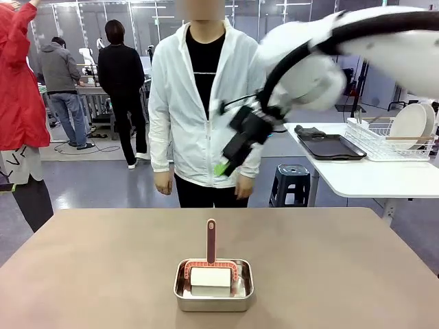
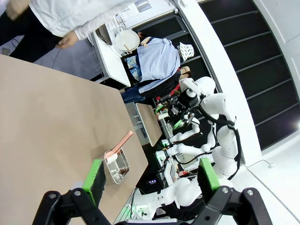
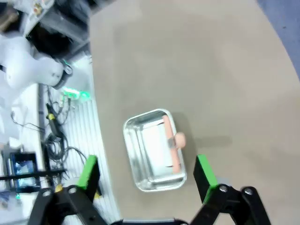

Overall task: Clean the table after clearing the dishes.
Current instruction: Place the Lint Roller back on top of the Airtight Container.

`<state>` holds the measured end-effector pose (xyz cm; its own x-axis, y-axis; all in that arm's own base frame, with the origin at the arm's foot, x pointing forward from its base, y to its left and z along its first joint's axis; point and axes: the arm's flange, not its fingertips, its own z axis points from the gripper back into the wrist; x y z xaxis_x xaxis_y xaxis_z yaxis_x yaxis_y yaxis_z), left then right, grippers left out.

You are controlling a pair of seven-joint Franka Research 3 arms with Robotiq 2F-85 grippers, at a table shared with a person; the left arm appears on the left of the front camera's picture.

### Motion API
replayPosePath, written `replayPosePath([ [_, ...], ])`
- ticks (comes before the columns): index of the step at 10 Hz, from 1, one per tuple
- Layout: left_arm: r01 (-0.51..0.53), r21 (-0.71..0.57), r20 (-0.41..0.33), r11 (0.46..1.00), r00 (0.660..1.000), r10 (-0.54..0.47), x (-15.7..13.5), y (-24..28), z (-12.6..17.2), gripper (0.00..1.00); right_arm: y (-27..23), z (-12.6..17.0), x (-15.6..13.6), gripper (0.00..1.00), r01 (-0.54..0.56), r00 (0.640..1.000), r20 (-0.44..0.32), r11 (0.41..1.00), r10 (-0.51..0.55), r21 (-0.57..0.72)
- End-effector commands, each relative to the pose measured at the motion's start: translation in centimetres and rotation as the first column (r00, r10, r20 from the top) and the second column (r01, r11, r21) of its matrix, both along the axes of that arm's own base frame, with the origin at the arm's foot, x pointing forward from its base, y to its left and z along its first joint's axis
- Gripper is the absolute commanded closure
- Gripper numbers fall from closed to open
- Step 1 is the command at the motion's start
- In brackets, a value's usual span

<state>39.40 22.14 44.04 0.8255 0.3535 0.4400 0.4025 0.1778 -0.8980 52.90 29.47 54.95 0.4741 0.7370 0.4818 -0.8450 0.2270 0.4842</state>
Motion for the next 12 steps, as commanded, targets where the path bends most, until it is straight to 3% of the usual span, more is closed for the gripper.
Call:
replayPosePath([
  [1, 0.000, 0.001, 0.001, 1.000, 1.000, 0.000, -0.4, 0.0, 0.2, 0.00, -11.2, -0.9, -1.9, 0.00, 0.227, 0.970, -0.135, 0.950, -0.201, 0.215],
  [2, 0.000, 0.001, 0.001, 1.000, 1.000, 0.000, -0.4, 0.0, 0.2, 0.00, -17.3, -1.4, -2.2, 0.00, 0.328, 0.938, -0.206, 0.901, -0.277, 0.282],
  [3, 0.000, 0.001, 0.001, 1.000, 1.000, 0.000, -0.4, 0.0, 0.2, 0.00, -25.0, -3.0, -2.8, 0.00, 0.466, 0.878, -0.298, 0.808, -0.374, 0.361],
  [4, 0.000, 0.001, 0.001, 1.000, 1.000, 0.000, -0.4, 0.0, 0.2, 0.00, -28.8, -4.0, -3.5, 0.00, 0.519, 0.847, -0.357, 0.762, -0.395, 0.388],
  [6, 0.000, 0.001, 0.001, 1.000, 1.000, 0.000, -0.4, 0.0, 0.2, 0.00, -39.2, -7.6, -5.8, 0.00, 0.678, 0.727, -0.475, 0.627, -0.495, 0.384],
  [8, 0.000, 0.001, 0.001, 1.000, 1.000, 0.000, -0.4, 0.0, 0.2, 0.00, -46.1, -8.2, -8.7, 0.00, 0.798, 0.596, -0.550, 0.511, -0.585, 0.321],
  [10, 0.000, 0.001, 0.001, 1.000, 1.000, 0.000, -0.4, 0.0, 0.2, 0.00, -51.7, -12.0, -12.5, 0.00, 0.895, 0.441, -0.650, 0.363, -0.620, 0.261],
  [11, 0.000, 0.001, 0.001, 1.000, 1.000, 0.000, -0.4, 0.0, 0.2, 0.00, -52.9, -14.5, -14.3, 0.00, 0.907, 0.416, -0.667, 0.334, -0.619, 0.256],
  [12, 0.000, 0.001, 0.001, 1.000, 1.000, 0.000, -0.4, 0.0, 0.2, 0.00, -53.4, -16.6, -15.7, 0.00, 0.924, 0.383, -0.687, 0.270, -0.618, 0.272],
])
